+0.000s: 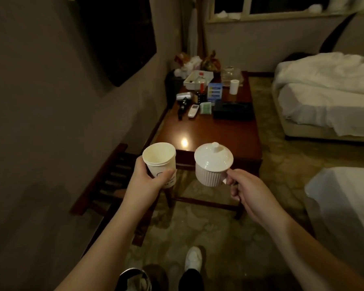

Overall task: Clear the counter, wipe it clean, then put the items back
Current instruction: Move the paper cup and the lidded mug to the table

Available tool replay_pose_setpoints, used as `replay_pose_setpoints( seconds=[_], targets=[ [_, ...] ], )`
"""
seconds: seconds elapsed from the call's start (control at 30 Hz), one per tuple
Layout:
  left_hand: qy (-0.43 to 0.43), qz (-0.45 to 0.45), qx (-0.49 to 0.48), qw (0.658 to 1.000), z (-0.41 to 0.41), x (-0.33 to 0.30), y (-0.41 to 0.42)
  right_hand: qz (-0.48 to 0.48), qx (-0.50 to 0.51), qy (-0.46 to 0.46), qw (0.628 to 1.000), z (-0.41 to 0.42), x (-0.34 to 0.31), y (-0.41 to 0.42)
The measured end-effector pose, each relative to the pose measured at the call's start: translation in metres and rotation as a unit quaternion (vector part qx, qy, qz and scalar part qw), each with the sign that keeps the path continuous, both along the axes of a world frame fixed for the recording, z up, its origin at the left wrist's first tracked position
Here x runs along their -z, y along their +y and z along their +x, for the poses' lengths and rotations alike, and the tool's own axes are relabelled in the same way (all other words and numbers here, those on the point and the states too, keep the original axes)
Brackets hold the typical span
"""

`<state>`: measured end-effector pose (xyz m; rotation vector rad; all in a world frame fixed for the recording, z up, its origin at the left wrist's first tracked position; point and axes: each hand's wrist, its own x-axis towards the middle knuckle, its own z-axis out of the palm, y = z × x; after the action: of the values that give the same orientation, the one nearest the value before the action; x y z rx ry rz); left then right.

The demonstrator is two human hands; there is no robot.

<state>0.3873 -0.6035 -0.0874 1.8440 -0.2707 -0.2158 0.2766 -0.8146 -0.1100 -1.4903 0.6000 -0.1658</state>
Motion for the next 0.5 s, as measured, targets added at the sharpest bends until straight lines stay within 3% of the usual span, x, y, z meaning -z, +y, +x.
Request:
replay_pose_setpoints(
  seconds=[0.5],
  targets=[
    [0.081, 0.055, 0.076, 0.992, 0.289, 0.098, -0.162, 0.009, 0.1, 0.059, 0.993, 0.237, 0.087, -0.123]
  ],
)
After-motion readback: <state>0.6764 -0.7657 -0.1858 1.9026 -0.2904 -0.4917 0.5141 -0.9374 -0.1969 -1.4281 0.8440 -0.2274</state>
